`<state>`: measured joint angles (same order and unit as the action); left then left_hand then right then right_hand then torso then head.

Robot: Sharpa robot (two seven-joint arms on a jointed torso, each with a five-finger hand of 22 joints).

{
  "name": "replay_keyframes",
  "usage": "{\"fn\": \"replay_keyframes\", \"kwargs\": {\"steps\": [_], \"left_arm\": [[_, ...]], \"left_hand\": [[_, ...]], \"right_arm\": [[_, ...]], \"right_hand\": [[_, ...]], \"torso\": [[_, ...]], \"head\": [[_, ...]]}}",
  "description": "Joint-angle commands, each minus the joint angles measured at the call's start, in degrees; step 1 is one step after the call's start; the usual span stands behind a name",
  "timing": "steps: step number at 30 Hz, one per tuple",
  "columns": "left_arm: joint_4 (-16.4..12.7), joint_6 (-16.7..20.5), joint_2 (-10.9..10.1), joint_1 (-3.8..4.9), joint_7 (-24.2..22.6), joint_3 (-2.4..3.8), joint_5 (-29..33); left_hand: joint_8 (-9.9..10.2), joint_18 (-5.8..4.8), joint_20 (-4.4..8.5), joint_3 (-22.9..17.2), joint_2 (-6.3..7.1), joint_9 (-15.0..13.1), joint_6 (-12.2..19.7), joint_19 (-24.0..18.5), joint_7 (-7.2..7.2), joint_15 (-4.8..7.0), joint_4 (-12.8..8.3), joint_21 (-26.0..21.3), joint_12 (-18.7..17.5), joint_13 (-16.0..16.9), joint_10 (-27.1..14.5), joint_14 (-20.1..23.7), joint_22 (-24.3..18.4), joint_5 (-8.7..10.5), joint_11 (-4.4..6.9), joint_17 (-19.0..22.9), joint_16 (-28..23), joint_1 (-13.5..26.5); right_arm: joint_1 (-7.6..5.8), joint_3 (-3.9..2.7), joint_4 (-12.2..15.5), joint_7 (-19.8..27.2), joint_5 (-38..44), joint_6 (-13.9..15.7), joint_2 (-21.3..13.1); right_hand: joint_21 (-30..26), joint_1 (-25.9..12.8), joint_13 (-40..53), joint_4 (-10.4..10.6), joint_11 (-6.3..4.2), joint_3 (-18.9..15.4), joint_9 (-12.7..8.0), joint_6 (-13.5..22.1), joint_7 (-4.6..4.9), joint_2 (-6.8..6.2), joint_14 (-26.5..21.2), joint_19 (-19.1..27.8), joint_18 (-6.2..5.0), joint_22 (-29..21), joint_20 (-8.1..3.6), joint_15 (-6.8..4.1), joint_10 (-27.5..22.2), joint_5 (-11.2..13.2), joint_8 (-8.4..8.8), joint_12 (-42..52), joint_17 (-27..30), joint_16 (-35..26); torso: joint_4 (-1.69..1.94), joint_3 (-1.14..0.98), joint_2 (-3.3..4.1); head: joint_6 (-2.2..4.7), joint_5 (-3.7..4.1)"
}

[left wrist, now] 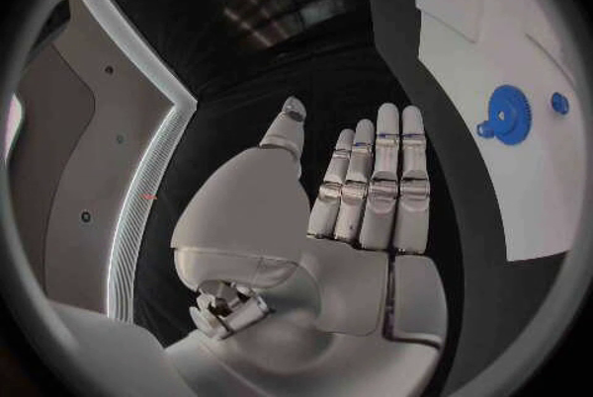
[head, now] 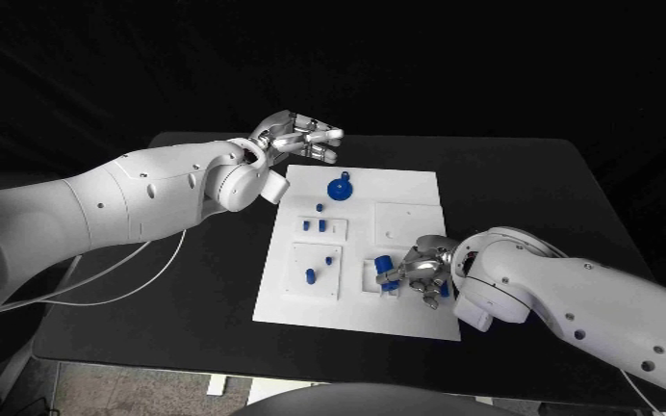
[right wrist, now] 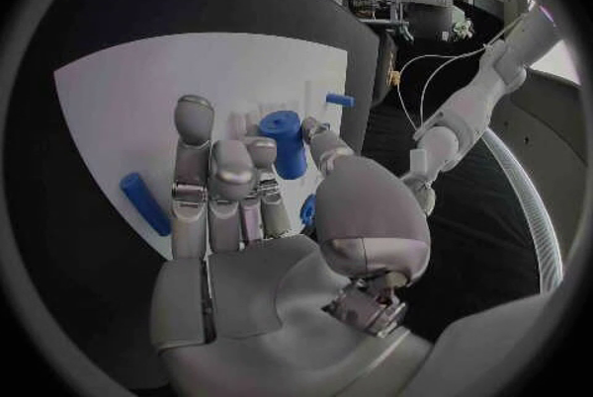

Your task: Assemble the parts on the task board

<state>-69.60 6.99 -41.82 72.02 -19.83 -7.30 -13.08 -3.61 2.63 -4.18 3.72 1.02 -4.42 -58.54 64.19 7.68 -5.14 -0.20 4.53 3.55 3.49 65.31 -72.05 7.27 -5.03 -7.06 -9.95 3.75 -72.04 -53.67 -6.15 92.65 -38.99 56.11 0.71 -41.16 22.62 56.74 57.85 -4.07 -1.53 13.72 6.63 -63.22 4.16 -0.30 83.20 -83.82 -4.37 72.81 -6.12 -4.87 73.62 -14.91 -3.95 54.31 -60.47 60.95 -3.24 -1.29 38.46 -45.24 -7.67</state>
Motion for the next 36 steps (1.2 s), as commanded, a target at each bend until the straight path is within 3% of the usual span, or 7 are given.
{"fn": "replay_keyframes", "kwargs": {"steps": [1, 2, 13, 20, 25, 31, 36], "left_arm": [[-0.1, -1.0, 0.1, 0.02, -0.3, 0.02, -0.2], [-0.1, -1.0, 0.1, 0.02, -0.2, 0.02, -0.2], [-0.1, -0.9, 0.1, 0.02, -0.2, 0.02, -0.2], [-0.1, -1.0, 0.1, 0.02, -0.1, 0.02, -0.2], [-0.1, -1.0, 0.1, 0.02, -0.1, 0.02, -0.2], [0.0, -1.0, 0.1, 0.02, 0.0, 0.02, -0.2], [0.0, -1.1, 0.1, 0.02, 0.0, 0.02, -0.2]], "left_hand": [[-0.2, 0.19, -0.03, 0.1, -0.59, -0.1, 0.1, 0.5, 0.26, 0.02, -0.3, 0.2, -0.1, 0.1, -0.3, 0.0, -0.1, -0.25, 0.02, -0.1, -0.1, 0.2], [-0.2, 0.19, -0.03, 0.1, -0.59, -0.1, 0.1, 0.5, 0.26, 0.02, -0.3, 0.2, -0.1, 0.1, -0.3, 0.0, -0.1, -0.25, 0.02, -0.1, -0.1, 0.2], [-0.2, 0.19, -0.03, 0.1, -0.59, -0.1, 0.1, 0.5, 0.26, 0.02, -0.3, 0.2, -0.1, 0.1, -0.3, 0.0, -0.1, -0.25, 0.02, -0.1, -0.1, 0.2], [-0.2, 0.19, -0.03, 0.1, -0.59, -0.1, 0.1, 0.5, 0.26, 0.02, -0.3, 0.2, -0.1, 0.1, -0.3, 0.0, -0.1, -0.25, 0.02, -0.1, -0.1, 0.2], [-0.2, 0.2, -0.04, 0.3, -0.74, 0.0, 0.2, 0.6, 0.35, 0.02, -0.4, 0.3, -0.1, 0.1, -0.4, 0.0, -0.4, -0.27, 0.0, -0.1, -0.1, 0.1], [-0.2, 0.2, -0.04, 0.3, -0.74, 0.0, 0.2, 0.6, 0.35, 0.02, -0.4, 0.3, -0.1, 0.1, -0.4, 0.0, -0.4, -0.27, 0.0, -0.1, -0.1, 0.1], [-0.2, 0.2, -0.04, 0.3, -0.74, 0.0, 0.2, 0.6, 0.35, 0.02, -0.4, 0.3, -0.1, 0.1, -0.4, 0.0, -0.4, -0.27, 0.0, -0.1, -0.1, 0.1]], "right_arm": [[0.53, 0.45, 0.1, -0.5, 1.1, -1.9, 0.4], [0.53, 0.45, 0.1, -0.5, 1.3, -1.9, 0.4], [0.53, 0.47, 0.2, 0.2, 3.1, -1.5, 0.4], [0.53, 0.48, 0.3, 0.7, 4.3, -0.8, 0.3], [0.52, 0.48, 0.4, 0.9, 5.1, -0.4, 0.3], [0.52, 0.48, 0.4, 1.5, 5.6, 0.2, 0.2], [0.52, 0.48, 0.4, 1.7, 5.8, 0.8, 0.1]], "right_hand": [[-0.3, 0.0, -0.1, 0.5, 0.18, -1.8, 0.0, 0.3, 0.26, -0.73, 0.1, -2.3, 0.43, 0.1, -0.22, -0.21, -0.4, -1.1, 0.3, -0.2, 0.1, -0.1], [-0.4, 0.7, -0.2, 0.6, 0.2, -4.0, 0.2, 0.3, 0.29, -0.04, 0.0, -2.2, 0.37, 0.2, -0.17, -0.22, -0.5, -1.3, 0.23, -0.3, 0.1, -0.2], [-1.2, 2.1, -0.6, 4.9, 0.46, -13.4, 1.1, 1.7, 0.48, -1.21, 0.0, -2.3, 0.22, 0.2, 0.01, 0.01, -0.8, 1.5, 0.26, -0.5, 0.3, -0.6], [-1.1, 2.6, -0.7, 5.5, 0.46, -14.2, 1.2, 1.8, 0.51, -1.42, 0.1, -2.3, 0.22, 0.2, 0.01, 0.01, -0.8, 1.6, 0.29, -0.4, 0.2, -0.6], [-0.9, 3.4, -0.7, 5.0, 0.43, -14.3, 1.3, 1.6, 0.47, -0.4, 0.1, -2.4, 0.23, 0.4, -0.01, -0.01, -0.7, 1.2, 0.28, -0.4, 0.1, -0.5], [-0.8, 5.2, -0.6, 2.3, 0.21, -9.7, 0.8, 0.9, 0.34, 1.89, 0.1, -2.4, 0.37, 0.5, -0.15, -0.2, -0.6, 0.6, 0.33, -0.3, 0.1, -0.5], [-0.7, 2.9, -0.4, -1.4, -0.21, 3.0, -0.3, 0.0, 0.26, 1.59, 0.1, -2.4, 0.61, 0.6, -0.36, -0.36, -0.6, 0.1, 0.32, -0.1, 0.1, -0.5]], "torso": [[0.01, -0.03, 0.02], [0.0, -0.03, 0.01], [0.0, -0.04, 0.02], [-0.03, -0.03, 0.04], [0.0, -0.04, 0.05], [0.01, -0.01, 0.03], [0.0, -0.01, 0.05]], "head": [[0.0, -0.1], [-0.02, -0.13], [0.02, -0.28], [-0.01, -0.4], [-0.11, -0.55], [-0.14, -0.72], [-0.17, -0.77]]}}
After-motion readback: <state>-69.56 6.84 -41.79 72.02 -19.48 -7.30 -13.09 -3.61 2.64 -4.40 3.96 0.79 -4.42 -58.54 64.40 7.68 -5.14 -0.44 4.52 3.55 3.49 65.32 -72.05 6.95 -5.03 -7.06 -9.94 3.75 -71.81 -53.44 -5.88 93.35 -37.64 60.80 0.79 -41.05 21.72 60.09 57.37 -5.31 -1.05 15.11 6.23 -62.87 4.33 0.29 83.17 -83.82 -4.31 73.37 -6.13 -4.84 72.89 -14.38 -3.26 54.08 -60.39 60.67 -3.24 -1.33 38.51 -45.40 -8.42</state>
